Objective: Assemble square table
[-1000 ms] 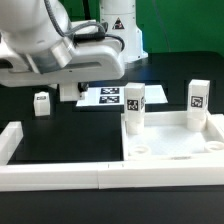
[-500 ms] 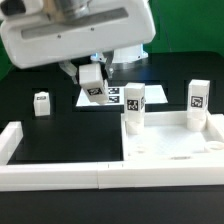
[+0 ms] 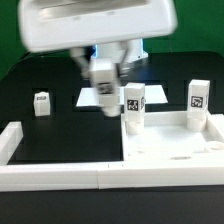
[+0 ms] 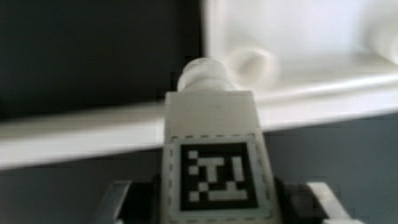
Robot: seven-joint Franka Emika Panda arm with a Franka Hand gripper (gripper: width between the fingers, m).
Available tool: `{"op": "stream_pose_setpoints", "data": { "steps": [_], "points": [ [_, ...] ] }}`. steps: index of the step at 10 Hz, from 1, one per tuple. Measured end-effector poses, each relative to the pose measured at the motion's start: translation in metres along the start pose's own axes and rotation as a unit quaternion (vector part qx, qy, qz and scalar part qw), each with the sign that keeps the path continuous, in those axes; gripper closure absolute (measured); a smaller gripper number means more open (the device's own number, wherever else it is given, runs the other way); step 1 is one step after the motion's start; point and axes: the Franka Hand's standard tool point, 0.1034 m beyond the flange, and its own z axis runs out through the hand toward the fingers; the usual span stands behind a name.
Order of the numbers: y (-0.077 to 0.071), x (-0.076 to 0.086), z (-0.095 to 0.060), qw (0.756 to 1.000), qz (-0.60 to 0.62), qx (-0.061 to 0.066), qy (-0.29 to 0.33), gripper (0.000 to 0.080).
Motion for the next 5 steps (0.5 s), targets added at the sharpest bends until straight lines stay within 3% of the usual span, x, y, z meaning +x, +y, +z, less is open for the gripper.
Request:
{"op": "stream_pose_setpoints", "data": {
  "steps": [1,2,5],
  "points": [
    [-0.0139,0.0085,0.0018,0.999,-0.006,-0.004,0.054,0.0515],
    [-0.0072,0.0046,0.0036,0.996,-0.017,-0.015,0.081,0.0515],
    [-0.0060,0.0016,0.0053,0.997,-0.016,-0.016,0.079,0.0515]
  ]
}}
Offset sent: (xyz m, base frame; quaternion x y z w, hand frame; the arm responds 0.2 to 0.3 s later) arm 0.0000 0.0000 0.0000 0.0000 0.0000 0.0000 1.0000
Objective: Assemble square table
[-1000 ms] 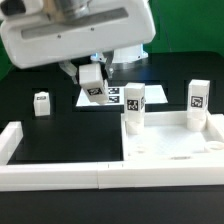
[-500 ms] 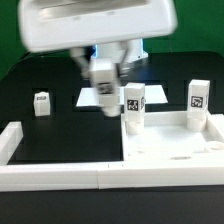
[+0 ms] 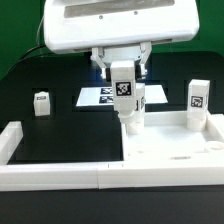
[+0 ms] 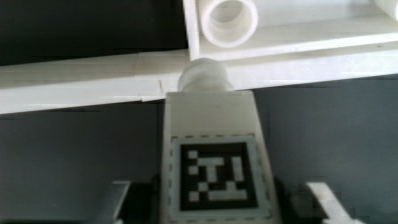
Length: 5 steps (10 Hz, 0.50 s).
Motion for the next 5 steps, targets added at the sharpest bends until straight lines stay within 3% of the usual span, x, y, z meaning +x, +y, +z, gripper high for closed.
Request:
{"op": "stream_pose_setpoints", "data": {
  "steps": [1,3,4,5],
  "points": [
    [-0.006,0.000,0.000,1.000,0.006,0.001,0.001,0.0515],
    [-0.080,-0.004,0.001,1.000,0.010,0.020,0.011,0.0515],
    [-0.100,-0.008,0.005,0.999,-0.008,0.023,0.026,0.0515],
    [-0.090,-0.008,0.006,1.000,-0.010,0.018,0.020,0.0515]
  ]
}}
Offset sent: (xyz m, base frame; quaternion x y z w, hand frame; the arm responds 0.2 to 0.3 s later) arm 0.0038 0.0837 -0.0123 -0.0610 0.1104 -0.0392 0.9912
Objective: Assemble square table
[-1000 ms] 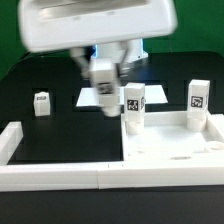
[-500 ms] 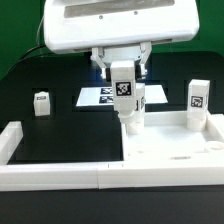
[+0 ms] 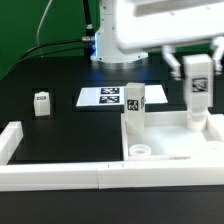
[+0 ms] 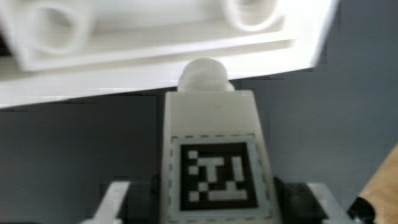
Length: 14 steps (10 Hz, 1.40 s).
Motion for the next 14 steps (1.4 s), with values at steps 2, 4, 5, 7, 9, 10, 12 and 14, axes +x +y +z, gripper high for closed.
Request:
{"op": "stream_pose_setpoints", "data": {
  "steps": [2,4,5,7,9,10,12,14],
  "points": [
    [0.002,0.000,0.000,1.000,0.003,-0.001,0.000,0.0515],
    [0.002,0.000,0.002,1.000,-0.005,-0.001,0.001,0.0515],
    [-0.004,-0.003,0.009,0.999,-0.041,-0.003,0.007,0.0515],
    [-0.023,0.001,0.015,0.996,-0.090,0.001,-0.004,0.0515],
    [-0.021,0.001,0.016,0.996,-0.086,0.000,-0.003,0.0515],
    [-0.021,0.001,0.016,0.996,-0.087,0.000,-0.003,0.0515],
    [-0.030,-0.005,0.019,0.997,-0.073,0.005,-0.007,0.0515],
    [-0.031,-0.010,0.023,0.997,-0.074,0.005,-0.012,0.0515]
  ]
}}
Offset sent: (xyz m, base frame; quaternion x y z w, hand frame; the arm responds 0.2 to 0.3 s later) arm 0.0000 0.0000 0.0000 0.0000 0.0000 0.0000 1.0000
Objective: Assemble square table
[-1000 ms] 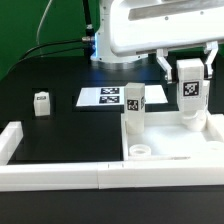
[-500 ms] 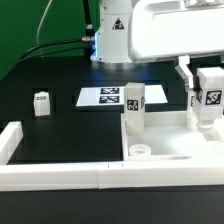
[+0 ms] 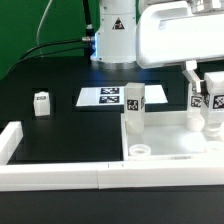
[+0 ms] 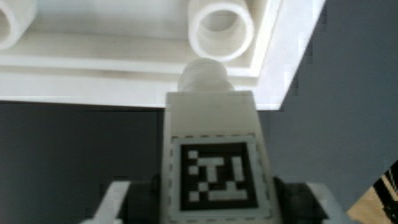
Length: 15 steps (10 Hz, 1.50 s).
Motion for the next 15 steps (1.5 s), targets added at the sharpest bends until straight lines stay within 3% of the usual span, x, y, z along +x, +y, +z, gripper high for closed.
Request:
{"op": "stream_pose_setpoints", "data": {
  "steps": [4,12,15],
  "points": [
    [-0.014,-0.011,0.011,1.000,0.005,0.004,-0.010,0.0515],
    [-0.010,-0.021,0.025,1.000,0.004,0.000,-0.014,0.0515],
    [-0.009,-0.020,0.028,1.000,0.000,-0.006,0.027,0.0515]
  ]
}}
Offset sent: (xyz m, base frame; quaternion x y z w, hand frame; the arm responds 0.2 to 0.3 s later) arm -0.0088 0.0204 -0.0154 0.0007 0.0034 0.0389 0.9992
